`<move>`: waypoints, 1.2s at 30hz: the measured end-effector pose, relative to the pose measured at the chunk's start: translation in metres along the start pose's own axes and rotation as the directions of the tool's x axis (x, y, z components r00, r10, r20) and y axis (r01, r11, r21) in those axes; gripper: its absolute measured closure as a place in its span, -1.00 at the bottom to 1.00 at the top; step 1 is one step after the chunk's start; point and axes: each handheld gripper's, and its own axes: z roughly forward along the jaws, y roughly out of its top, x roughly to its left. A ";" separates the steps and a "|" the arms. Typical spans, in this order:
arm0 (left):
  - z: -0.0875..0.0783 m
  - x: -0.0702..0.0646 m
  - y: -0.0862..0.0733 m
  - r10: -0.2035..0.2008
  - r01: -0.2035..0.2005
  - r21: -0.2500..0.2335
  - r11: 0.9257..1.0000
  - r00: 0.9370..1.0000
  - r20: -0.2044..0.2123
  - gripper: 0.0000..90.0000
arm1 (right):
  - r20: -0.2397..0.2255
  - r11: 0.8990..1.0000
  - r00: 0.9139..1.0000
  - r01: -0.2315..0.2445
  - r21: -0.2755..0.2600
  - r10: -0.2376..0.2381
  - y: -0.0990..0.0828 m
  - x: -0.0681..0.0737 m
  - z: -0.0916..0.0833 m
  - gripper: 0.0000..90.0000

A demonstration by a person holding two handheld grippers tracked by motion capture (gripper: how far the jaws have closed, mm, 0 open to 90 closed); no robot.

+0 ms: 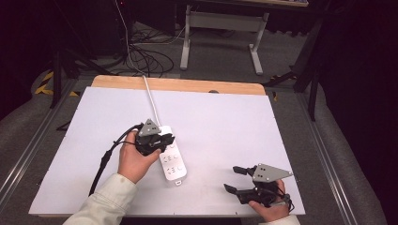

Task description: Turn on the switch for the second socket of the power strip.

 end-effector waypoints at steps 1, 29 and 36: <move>-0.002 0.000 0.001 0.005 -0.005 -0.005 1.000 1.000 -0.003 0.67 | 0.001 1.000 1.000 0.000 0.000 0.000 0.000 0.000 0.000 -0.32; -0.086 0.006 -0.013 0.035 -0.025 -0.136 0.990 0.996 0.076 -0.57 | 0.011 1.000 1.000 0.002 -0.006 -0.002 0.000 0.002 -0.002 -0.33; -0.097 0.008 -0.032 0.046 -0.038 -0.138 0.990 0.997 0.054 -0.61 | 0.012 1.000 1.000 0.002 -0.007 -0.002 0.000 0.002 -0.002 -0.33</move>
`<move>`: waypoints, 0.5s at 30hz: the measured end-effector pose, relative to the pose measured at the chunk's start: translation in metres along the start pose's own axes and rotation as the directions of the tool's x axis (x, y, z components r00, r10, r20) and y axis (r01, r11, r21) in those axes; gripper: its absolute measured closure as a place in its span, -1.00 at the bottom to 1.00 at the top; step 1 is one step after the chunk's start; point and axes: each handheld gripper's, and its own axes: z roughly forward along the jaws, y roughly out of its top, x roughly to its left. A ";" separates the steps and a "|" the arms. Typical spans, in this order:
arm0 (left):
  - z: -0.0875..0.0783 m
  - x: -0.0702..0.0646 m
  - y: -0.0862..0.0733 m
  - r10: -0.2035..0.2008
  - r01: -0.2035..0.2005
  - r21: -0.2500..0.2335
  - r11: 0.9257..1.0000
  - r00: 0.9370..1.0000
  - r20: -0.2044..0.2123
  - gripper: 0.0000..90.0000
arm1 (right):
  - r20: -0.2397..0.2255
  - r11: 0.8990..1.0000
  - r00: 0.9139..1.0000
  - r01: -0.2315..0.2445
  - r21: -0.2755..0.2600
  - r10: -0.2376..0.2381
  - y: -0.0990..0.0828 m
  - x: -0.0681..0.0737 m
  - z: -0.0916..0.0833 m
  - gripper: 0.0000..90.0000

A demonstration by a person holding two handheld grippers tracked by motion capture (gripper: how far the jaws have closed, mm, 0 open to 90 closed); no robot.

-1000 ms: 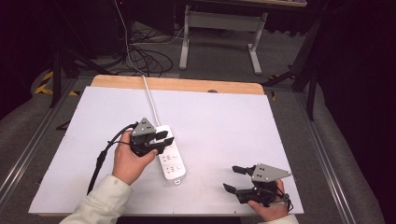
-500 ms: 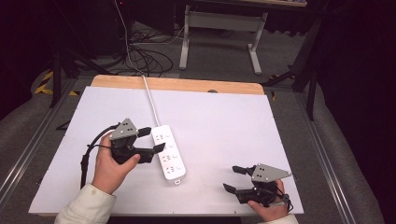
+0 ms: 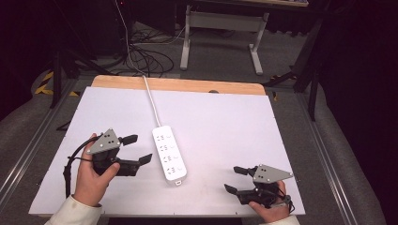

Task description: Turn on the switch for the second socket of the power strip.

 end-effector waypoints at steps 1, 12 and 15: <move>-0.002 0.000 -0.002 0.002 -0.002 0.000 1.000 1.000 -0.002 -0.63 | 0.000 1.000 1.000 -0.001 0.000 0.001 0.000 0.000 0.000 -0.33; -0.019 -0.002 -0.030 0.031 -0.030 0.020 0.999 0.999 -0.025 -0.85 | 0.000 1.000 1.000 0.001 0.002 -0.001 0.000 0.000 0.000 -0.33; -0.025 -0.002 -0.038 0.022 -0.022 0.009 1.000 0.999 -0.032 -0.86 | -0.001 1.000 1.000 0.000 0.000 0.000 0.000 0.000 0.000 -0.33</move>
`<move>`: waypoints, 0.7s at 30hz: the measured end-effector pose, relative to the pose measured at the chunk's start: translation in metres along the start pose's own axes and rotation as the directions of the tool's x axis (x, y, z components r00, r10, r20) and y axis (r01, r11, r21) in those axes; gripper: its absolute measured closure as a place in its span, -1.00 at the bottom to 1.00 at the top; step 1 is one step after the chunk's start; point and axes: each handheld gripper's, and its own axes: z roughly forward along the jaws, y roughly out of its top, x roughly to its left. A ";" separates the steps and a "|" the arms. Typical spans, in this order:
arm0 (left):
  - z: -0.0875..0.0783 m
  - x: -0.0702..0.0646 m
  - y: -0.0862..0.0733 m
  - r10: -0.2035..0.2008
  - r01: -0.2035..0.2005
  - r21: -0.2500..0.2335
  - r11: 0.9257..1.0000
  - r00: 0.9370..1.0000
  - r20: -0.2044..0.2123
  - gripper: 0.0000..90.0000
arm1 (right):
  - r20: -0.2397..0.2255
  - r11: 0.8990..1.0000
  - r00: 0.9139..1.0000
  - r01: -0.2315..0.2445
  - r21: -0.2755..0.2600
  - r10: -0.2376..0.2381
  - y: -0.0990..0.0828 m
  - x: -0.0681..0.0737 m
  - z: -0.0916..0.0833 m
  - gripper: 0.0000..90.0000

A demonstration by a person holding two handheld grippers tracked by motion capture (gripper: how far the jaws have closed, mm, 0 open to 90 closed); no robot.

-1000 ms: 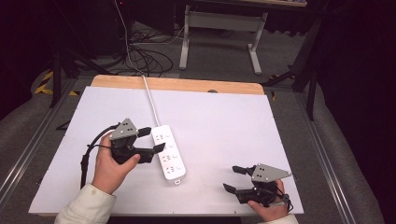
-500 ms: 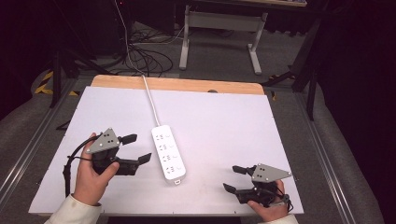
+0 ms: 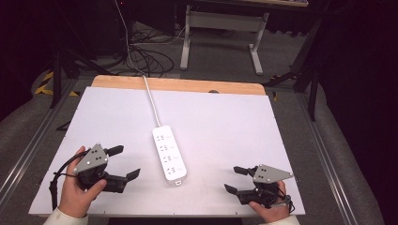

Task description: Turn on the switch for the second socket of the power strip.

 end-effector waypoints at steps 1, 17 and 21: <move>-0.001 0.000 -0.003 -0.005 0.005 -0.006 1.000 1.000 -0.002 -0.86 | 0.000 1.000 1.000 0.000 0.001 0.000 0.000 0.000 0.000 -0.33; -0.014 0.017 -0.056 -0.046 0.045 -0.019 0.999 0.998 -0.033 -0.75 | 0.000 1.000 1.000 0.000 -0.002 0.000 0.000 0.000 -0.001 -0.33; -0.018 0.022 -0.064 -0.092 0.092 -0.025 0.995 0.995 -0.030 -0.75 | 0.000 1.000 1.000 -0.005 0.000 0.005 -0.001 -0.002 -0.001 -0.33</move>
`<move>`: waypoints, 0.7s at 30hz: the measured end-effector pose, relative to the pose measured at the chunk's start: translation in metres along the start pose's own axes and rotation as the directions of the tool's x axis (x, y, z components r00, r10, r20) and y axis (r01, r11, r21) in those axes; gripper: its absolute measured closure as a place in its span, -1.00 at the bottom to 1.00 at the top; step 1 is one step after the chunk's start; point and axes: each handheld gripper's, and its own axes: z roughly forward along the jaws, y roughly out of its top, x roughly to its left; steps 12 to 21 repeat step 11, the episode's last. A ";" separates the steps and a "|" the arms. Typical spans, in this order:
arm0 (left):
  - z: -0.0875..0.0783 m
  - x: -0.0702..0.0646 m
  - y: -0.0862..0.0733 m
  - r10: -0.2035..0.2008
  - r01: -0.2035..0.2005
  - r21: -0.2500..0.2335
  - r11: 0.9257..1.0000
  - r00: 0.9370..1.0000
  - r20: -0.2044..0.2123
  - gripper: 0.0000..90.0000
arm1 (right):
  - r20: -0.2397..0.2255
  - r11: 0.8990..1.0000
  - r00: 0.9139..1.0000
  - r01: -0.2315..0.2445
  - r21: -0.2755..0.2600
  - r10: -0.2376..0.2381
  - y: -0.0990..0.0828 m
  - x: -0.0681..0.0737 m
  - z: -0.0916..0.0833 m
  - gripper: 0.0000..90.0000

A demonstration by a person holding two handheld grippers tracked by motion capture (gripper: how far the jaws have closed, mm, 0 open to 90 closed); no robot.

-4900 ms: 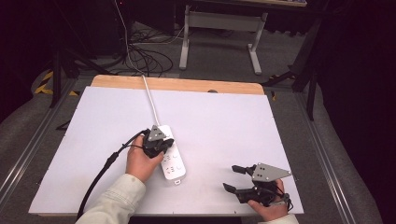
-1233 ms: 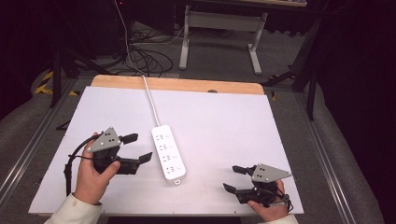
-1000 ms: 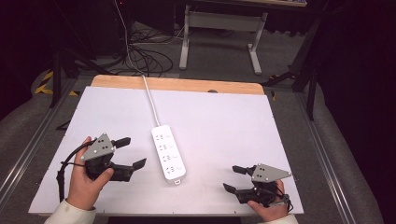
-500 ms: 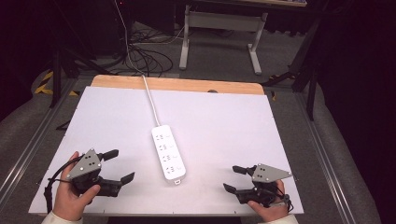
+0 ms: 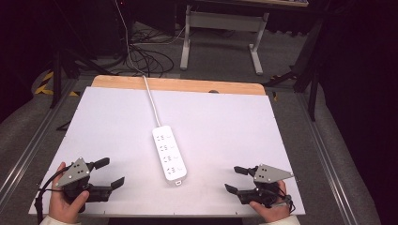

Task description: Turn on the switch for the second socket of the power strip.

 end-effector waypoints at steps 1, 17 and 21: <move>-0.002 0.002 -0.002 -0.002 0.002 0.011 1.000 1.000 -0.006 -0.74 | 0.000 1.000 1.000 0.000 0.000 0.000 0.000 0.000 0.000 -0.33; -0.003 0.007 -0.006 0.089 -0.088 0.049 0.995 0.996 -0.017 -0.74 | 0.006 1.000 1.000 -0.009 0.006 0.009 -0.002 -0.004 0.000 -0.33; -0.003 0.007 -0.006 0.089 -0.088 0.049 0.995 0.996 -0.017 -0.74 | 0.006 1.000 1.000 -0.009 0.006 0.009 -0.002 -0.004 0.000 -0.33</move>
